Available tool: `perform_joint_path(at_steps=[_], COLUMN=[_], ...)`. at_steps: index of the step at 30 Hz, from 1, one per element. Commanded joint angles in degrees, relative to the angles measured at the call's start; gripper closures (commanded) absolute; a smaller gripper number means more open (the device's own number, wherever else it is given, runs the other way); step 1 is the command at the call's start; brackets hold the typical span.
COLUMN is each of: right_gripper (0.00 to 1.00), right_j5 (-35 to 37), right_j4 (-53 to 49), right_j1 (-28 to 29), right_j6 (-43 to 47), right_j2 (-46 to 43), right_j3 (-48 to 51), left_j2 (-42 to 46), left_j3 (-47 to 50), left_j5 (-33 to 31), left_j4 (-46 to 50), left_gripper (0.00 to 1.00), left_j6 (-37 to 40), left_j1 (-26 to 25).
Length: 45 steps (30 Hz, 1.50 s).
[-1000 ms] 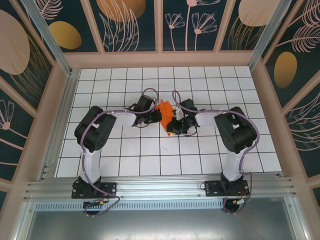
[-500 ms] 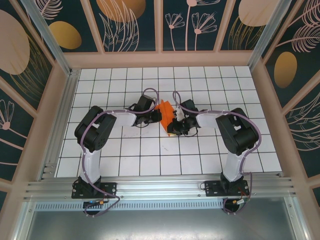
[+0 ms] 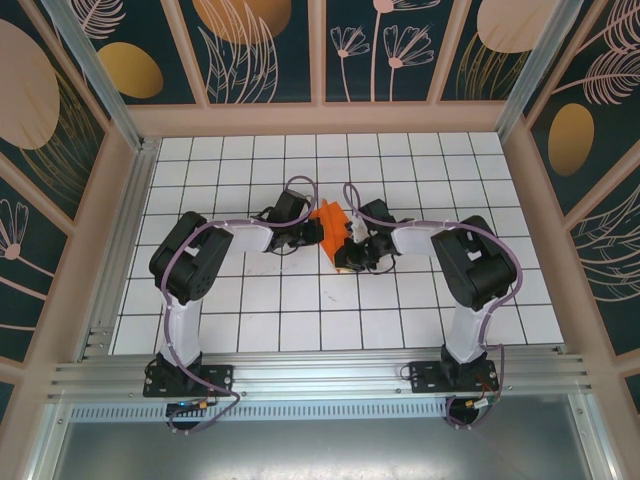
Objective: Fold a paper plane with a square sheet of paper (pick it up from the middle)
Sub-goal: Fourth fold the wing at the center of the table.
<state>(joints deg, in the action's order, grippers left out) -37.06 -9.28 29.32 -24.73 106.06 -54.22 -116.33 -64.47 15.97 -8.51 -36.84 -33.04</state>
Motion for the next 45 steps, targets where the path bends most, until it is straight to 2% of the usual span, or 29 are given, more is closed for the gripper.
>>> perform_joint_path(at_steps=[1,6,19,24,27,30,36,45], right_gripper=[0.87,0.86,0.86,0.86,0.86,0.85,0.84,0.85], right_j5=[-5.38,-6.53,2.64,1.92,-0.68,-0.29,-0.22,-0.67], right_j4=[-5.37,-5.19,-9.11,-9.11,-5.57,-3.09,-2.97,-4.07], right_j1=[-0.18,-0.23,-0.23,-0.39,-0.45,-0.66,-0.43,0.85], right_j6=[-0.49,-0.41,-1.46,-2.24,-3.65,-4.95,-4.98,-4.08], right_j2=[-2.92,-2.25,1.77,-0.11,-4.70,-7.74,-2.64,1.01], right_j3=[1.02,-0.08,1.17,2.75,1.25,-1.76,-4.93,-1.49], left_j2=[-3.11,-3.18,-3.13,-3.42,-3.46,-3.56,-3.52,-3.26], left_j3=[0.04,0.13,0.13,0.22,0.07,-0.05,-0.22,-0.31], left_j5=[-3.31,-3.05,-2.94,-2.53,-2.52,-2.34,-2.24,-2.25], left_j4=[4.47,4.21,4.40,3.86,3.86,4.06,4.21,4.38], left_gripper=[1.00,1.00,1.00,1.00,1.00,1.00,1.00,1.00], left_j6=[0.83,0.80,0.94,0.72,0.80,0.89,0.91,0.80], left_j1=[0.44,0.50,0.51,0.43,0.44,0.51,0.47,0.50])
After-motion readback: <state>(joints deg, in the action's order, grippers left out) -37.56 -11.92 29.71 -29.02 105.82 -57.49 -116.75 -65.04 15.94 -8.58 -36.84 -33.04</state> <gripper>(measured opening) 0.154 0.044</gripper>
